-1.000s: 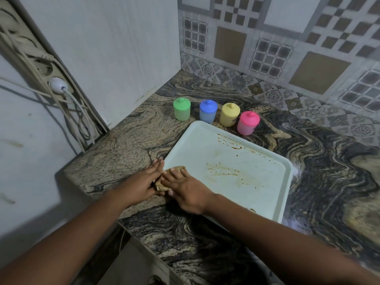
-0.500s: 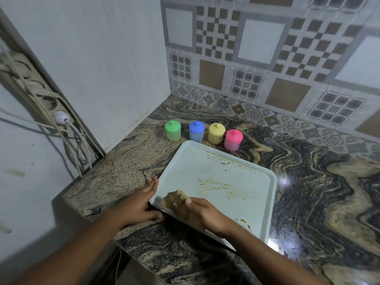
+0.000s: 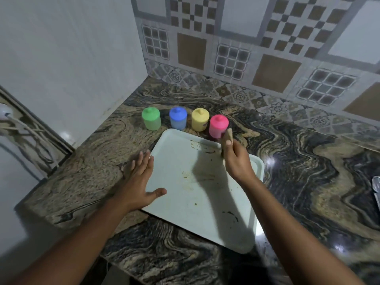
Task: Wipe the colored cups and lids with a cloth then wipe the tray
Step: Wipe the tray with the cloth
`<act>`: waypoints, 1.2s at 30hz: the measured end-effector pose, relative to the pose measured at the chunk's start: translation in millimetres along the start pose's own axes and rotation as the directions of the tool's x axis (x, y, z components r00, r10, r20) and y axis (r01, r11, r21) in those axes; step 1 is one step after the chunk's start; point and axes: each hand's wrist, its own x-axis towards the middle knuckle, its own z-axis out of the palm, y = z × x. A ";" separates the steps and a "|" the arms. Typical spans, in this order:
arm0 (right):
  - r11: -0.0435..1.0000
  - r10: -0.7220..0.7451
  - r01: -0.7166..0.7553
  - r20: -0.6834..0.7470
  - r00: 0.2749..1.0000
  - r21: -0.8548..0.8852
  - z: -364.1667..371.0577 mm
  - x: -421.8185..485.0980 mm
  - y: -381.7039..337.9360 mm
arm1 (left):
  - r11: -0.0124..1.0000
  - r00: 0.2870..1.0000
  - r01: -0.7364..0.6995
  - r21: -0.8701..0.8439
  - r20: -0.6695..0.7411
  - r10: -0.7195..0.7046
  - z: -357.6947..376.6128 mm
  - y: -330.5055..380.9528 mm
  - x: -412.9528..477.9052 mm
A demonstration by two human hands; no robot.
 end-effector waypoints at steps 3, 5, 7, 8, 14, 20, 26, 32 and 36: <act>0.924 -0.150 0.164 0.067 0.986 -0.345 16.8 31.4 0.0 | 1.000 1.000 -0.017 -0.005 0.018 0.017 5.1 -7.6 4.8; 0.834 -0.120 0.247 0.275 0.954 -0.494 36.4 43.4 4.6 | 0.999 0.999 -0.037 0.003 0.014 0.037 8.0 -11.7 4.7; 0.736 -0.077 0.364 0.463 0.883 -0.571 54.7 46.5 13.6 | 0.999 0.999 -0.040 0.013 0.005 0.040 10.6 -15.2 5.4; 0.692 -0.074 0.414 0.512 0.856 -0.591 60.7 45.6 19.9 | 0.999 0.999 -0.044 0.024 0.000 0.044 11.8 -15.9 5.5; 0.667 -0.135 0.461 0.514 0.847 -0.585 67.8 39.7 36.9 | 0.994 0.998 -0.064 0.094 -0.022 0.066 17.1 -16.8 8.0; 0.741 -0.177 0.472 0.538 0.824 -0.478 64.6 33.5 49.2 | 0.993 0.997 -0.050 0.110 -0.046 0.056 21.8 -16.7 8.5; 0.805 -0.168 0.451 0.582 0.795 -0.384 61.2 8.2 47.3 | 0.997 0.996 -0.049 0.059 -0.077 0.054 27.9 -20.8 9.2; 0.833 -0.173 0.476 0.684 0.709 -0.283 61.0 -49.8 38.2 | 1.000 0.992 -0.022 -0.015 -0.128 0.019 28.8 -19.6 12.2; 0.858 -0.170 0.461 0.721 0.671 -0.227 60.4 -87.4 30.2 | 1.000 0.992 -0.013 -0.011 -0.125 0.011 27.5 -18.7 12.6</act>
